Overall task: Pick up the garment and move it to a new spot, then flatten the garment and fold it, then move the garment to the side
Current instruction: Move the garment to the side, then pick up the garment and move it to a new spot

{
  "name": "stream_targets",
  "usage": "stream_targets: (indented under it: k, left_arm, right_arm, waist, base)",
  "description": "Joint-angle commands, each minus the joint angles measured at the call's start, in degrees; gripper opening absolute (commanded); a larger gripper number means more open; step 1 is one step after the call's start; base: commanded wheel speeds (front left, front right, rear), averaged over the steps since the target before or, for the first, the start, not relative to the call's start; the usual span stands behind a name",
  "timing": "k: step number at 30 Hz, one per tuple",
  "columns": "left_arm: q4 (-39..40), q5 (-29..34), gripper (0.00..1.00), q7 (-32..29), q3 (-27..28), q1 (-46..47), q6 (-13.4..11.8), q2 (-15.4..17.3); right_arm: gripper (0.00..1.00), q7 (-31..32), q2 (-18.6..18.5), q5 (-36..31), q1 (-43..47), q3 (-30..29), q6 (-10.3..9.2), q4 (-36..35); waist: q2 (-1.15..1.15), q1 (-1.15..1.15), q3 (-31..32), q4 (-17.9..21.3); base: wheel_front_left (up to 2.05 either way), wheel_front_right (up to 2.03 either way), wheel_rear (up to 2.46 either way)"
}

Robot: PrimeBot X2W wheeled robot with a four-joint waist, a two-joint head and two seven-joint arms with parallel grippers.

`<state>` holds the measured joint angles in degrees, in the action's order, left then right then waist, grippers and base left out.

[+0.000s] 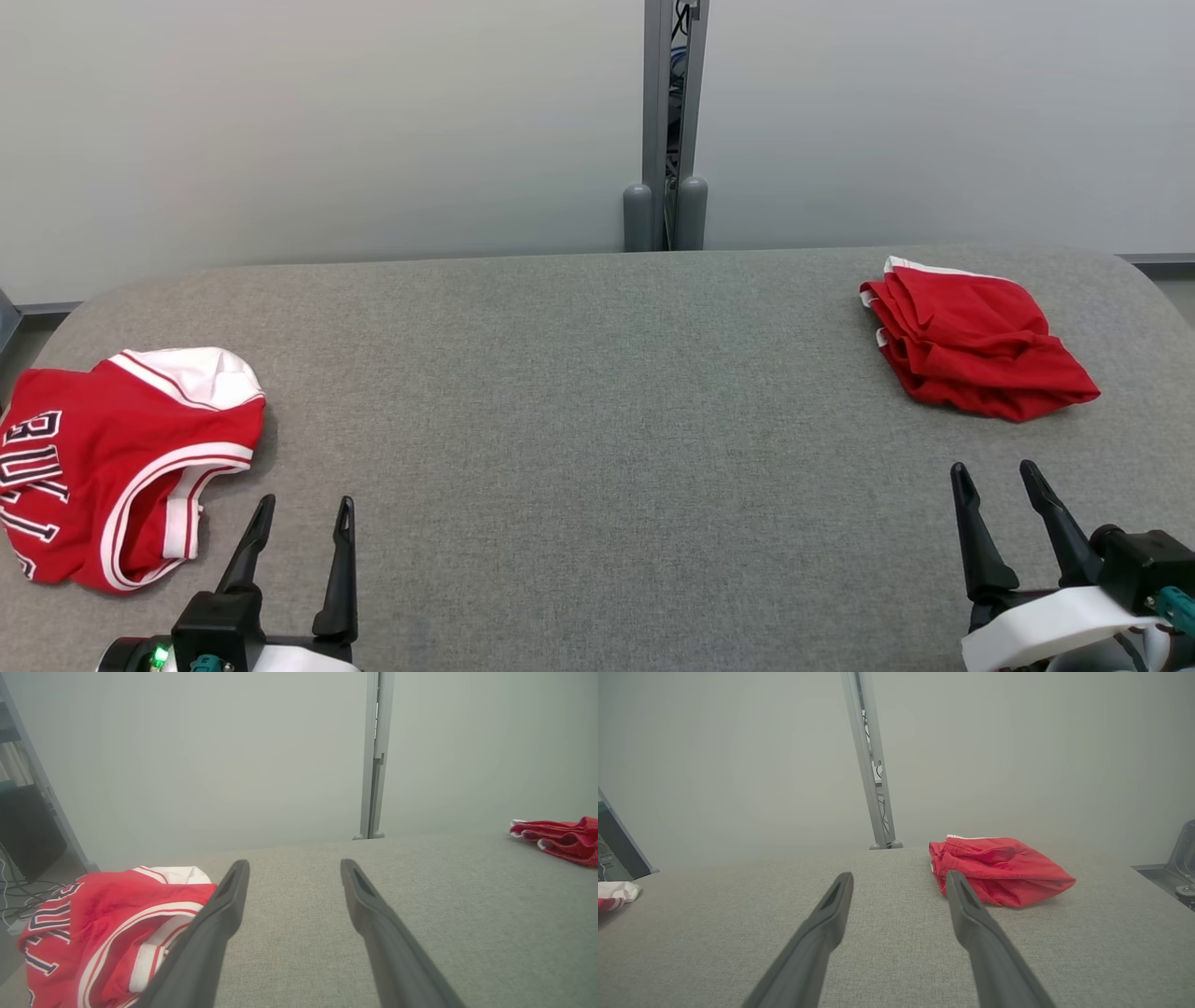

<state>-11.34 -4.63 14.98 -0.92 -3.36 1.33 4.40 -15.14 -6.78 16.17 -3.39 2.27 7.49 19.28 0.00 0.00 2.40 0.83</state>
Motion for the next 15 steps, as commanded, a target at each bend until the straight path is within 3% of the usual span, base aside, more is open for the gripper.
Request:
stream_targets:
  k: [1,15]
  left_arm:
    - [-0.14,0.58,1.0,0.21,0.36,-0.35,-0.49,0.48]
    - [0.45,-0.16,1.0,0.21,0.28,-0.22,-0.73,0.45]
  right_arm:
    - [1.0,-0.06,-0.02,-0.49,-0.16,-0.14,0.01,0.06]
    - [1.0,-0.06,-0.37,-0.88,-0.28,0.31,0.01,0.43]
  waist:
    - [0.0,0.0,0.05,0.09]
    - [0.0,0.0,-0.34,-0.46]
  base:
    - [0.0,0.0,0.0]
    - [0.0,0.0,0.0]
